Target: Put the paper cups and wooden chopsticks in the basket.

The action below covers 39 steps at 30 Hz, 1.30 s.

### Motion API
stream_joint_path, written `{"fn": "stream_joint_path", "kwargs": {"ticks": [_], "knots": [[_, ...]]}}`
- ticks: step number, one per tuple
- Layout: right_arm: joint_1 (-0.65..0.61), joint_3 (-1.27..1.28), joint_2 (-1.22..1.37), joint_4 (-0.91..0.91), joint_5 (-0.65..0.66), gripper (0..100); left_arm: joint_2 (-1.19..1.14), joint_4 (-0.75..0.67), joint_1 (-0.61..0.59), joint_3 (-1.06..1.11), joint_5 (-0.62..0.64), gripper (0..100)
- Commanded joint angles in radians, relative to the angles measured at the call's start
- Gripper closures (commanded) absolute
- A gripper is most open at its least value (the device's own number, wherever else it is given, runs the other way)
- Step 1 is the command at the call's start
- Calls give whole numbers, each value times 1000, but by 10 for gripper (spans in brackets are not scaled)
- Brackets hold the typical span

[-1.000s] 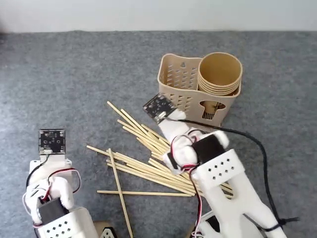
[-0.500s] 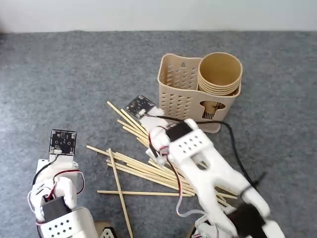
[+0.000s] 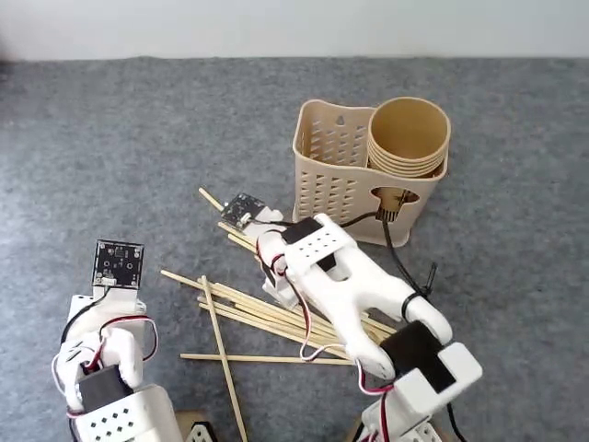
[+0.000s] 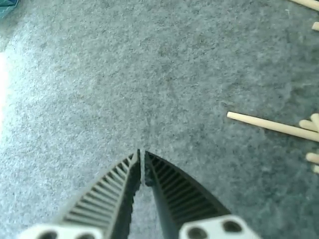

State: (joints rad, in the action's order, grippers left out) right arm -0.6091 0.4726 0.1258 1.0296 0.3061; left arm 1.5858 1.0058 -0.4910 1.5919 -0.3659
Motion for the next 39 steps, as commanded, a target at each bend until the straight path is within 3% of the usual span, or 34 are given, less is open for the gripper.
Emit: {"fn": "stream_joint_path", "kwargs": {"ticks": [1,10,18,28,39], "knots": [[30,-51,18,-35,12,742,9,-20,6,-8,-14,987],[27,-52,51,-35,12,994,9,-21,8,-1,-15,987],[25,-52,-1,-25,14,991,9,-21,8,-1,-15,987],[13,-52,-349,91,14,991,9,-23,9,-1,-15,987],[8,-52,-613,93,9,991,9,-23,9,1,-15,987]]}}
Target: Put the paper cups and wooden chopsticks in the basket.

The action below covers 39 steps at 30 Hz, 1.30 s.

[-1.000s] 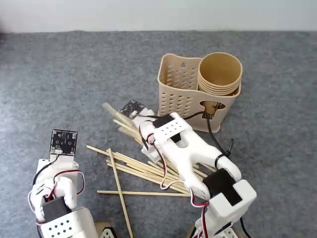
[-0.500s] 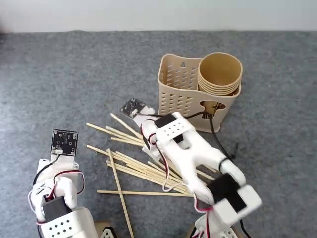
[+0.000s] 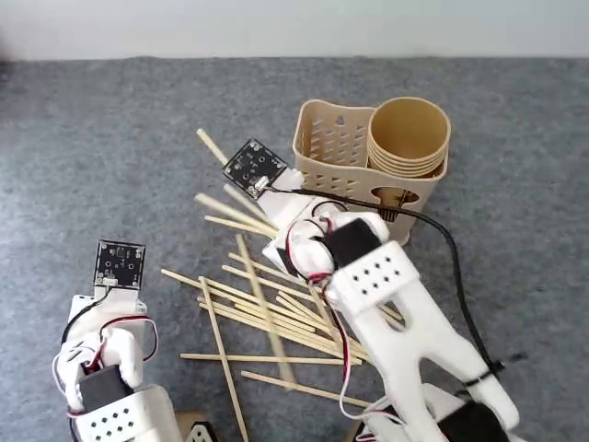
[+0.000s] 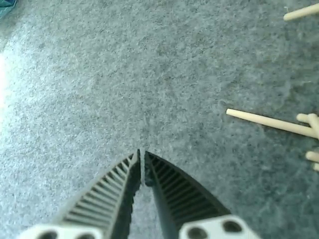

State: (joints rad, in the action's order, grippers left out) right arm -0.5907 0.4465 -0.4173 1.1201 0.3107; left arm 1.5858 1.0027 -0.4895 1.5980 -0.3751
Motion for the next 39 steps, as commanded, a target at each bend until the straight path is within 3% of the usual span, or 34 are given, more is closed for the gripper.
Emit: {"fn": "stream_joint_path", "kwargs": {"ticks": [1,10,23,29,39], "knots": [[-10,-26,-73,4,3,991,9,-20,8,-5,-6,987],[-22,-17,-50,-4,0,991,9,-20,8,-5,-6,987],[-27,-14,343,-35,0,988,9,-20,8,-5,-6,987],[-27,-14,392,-7,0,840,9,-20,8,-5,-6,987],[-27,-94,389,81,0,830,9,-20,8,-5,-6,987]]}}
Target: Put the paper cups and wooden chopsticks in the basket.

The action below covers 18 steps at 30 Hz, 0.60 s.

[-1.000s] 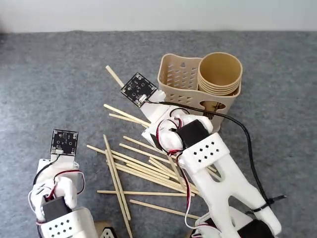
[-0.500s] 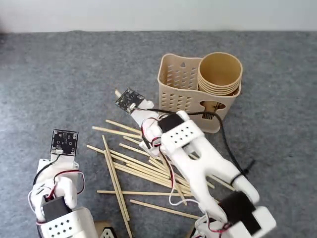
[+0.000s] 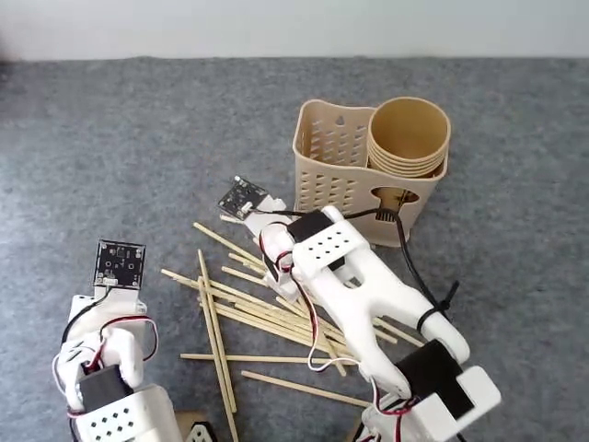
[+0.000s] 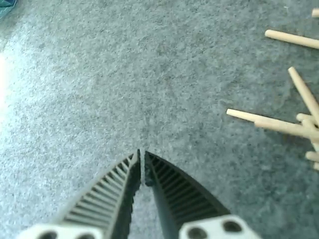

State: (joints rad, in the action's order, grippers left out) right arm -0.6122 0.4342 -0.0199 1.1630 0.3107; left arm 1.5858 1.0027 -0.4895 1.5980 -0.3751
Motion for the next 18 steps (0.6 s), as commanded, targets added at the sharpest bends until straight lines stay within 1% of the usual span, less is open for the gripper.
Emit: {"fn": "stream_joint_path", "kwargs": {"ticks": [1,5,13,18], "knots": [[-5,-106,-7,50,0,830,9,-20,8,-5,-6,987],[-5,-167,22,48,0,831,9,-20,8,-5,-6,987],[-47,-267,199,44,-2,831,9,-20,8,-5,-6,987],[-53,-307,272,38,-37,831,9,-20,8,-5,-6,987]]}}
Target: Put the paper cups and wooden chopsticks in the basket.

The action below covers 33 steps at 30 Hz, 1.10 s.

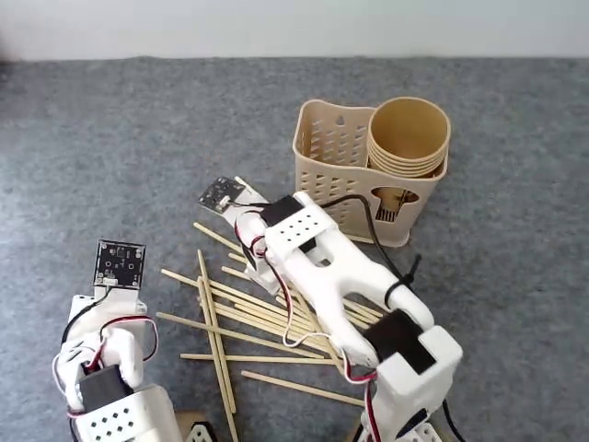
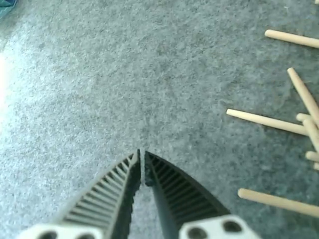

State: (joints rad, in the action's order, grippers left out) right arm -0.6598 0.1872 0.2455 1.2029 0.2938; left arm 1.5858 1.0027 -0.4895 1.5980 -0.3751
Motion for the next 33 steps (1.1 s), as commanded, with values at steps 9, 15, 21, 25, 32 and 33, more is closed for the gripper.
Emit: {"fn": "stream_joint_path", "kwargs": {"ticks": [9,15,21,25,32,33], "knots": [[1,-167,76,-2,-23,987,9,-20,8,-5,-6,987],[4,-206,62,35,-18,991,9,-20,8,-5,-6,987],[38,-256,-114,113,-17,991,9,-20,8,-5,-6,987],[48,-299,-260,163,25,991,9,-20,8,-5,-6,987],[50,-450,-423,225,26,991,9,-18,8,-5,-6,987],[50,-474,-437,225,26,991,9,-18,8,-5,-6,987]]}}
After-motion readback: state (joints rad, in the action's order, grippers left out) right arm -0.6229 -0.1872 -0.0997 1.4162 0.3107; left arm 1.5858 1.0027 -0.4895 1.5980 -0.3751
